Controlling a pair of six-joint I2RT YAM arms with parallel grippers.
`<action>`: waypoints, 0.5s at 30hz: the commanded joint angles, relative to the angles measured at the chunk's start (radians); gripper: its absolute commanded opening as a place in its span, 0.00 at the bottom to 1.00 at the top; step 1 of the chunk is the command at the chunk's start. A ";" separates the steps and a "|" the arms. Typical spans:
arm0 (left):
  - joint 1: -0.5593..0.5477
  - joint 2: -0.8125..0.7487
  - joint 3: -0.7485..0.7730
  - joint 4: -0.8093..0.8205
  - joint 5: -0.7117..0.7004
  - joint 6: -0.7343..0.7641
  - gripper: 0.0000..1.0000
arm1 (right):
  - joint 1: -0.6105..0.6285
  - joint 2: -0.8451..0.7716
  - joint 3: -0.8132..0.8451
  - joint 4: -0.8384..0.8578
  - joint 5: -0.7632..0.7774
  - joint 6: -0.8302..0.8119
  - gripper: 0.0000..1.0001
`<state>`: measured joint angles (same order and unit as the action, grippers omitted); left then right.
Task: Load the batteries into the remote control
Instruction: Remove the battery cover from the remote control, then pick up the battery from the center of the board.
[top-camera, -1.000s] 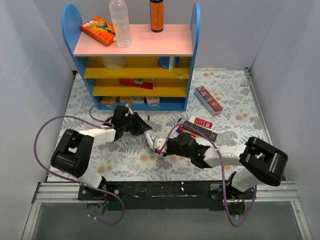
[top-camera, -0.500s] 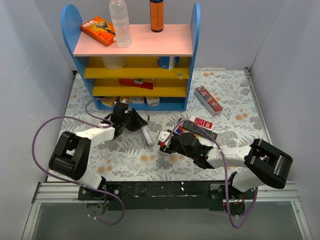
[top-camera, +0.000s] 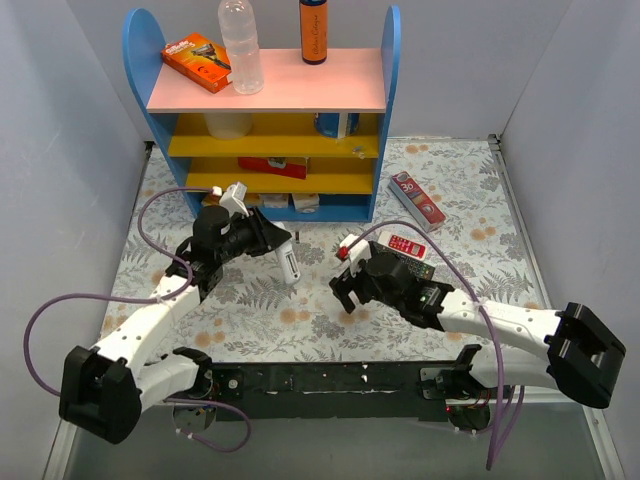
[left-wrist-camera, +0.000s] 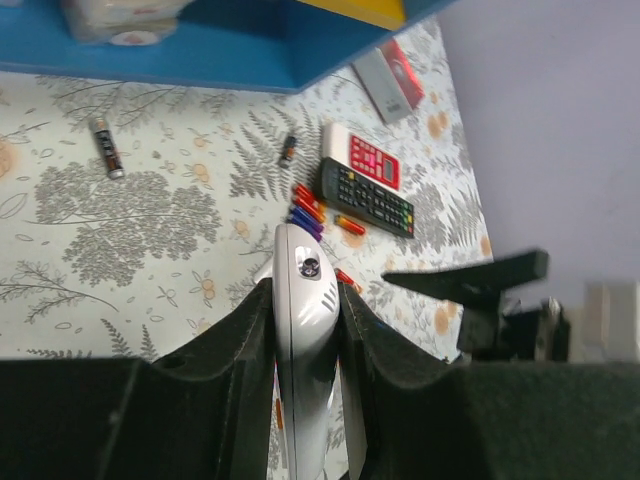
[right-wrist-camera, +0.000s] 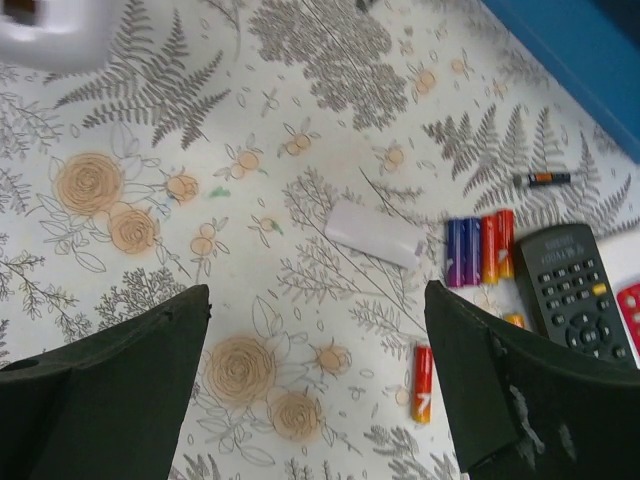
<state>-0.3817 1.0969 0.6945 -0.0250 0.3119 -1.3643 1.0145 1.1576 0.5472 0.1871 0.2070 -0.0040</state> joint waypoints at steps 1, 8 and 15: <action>-0.002 -0.141 -0.026 -0.033 0.160 0.144 0.00 | -0.048 -0.018 0.134 -0.320 0.034 0.156 0.94; 0.026 -0.236 -0.088 -0.038 0.330 0.217 0.00 | -0.197 -0.010 0.209 -0.512 -0.035 0.239 0.89; 0.047 -0.295 -0.128 -0.015 0.359 0.244 0.00 | -0.272 0.111 0.303 -0.640 -0.096 0.204 0.80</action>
<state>-0.3424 0.8528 0.5652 -0.0566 0.6189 -1.1725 0.7654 1.2110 0.7750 -0.3622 0.1684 0.2054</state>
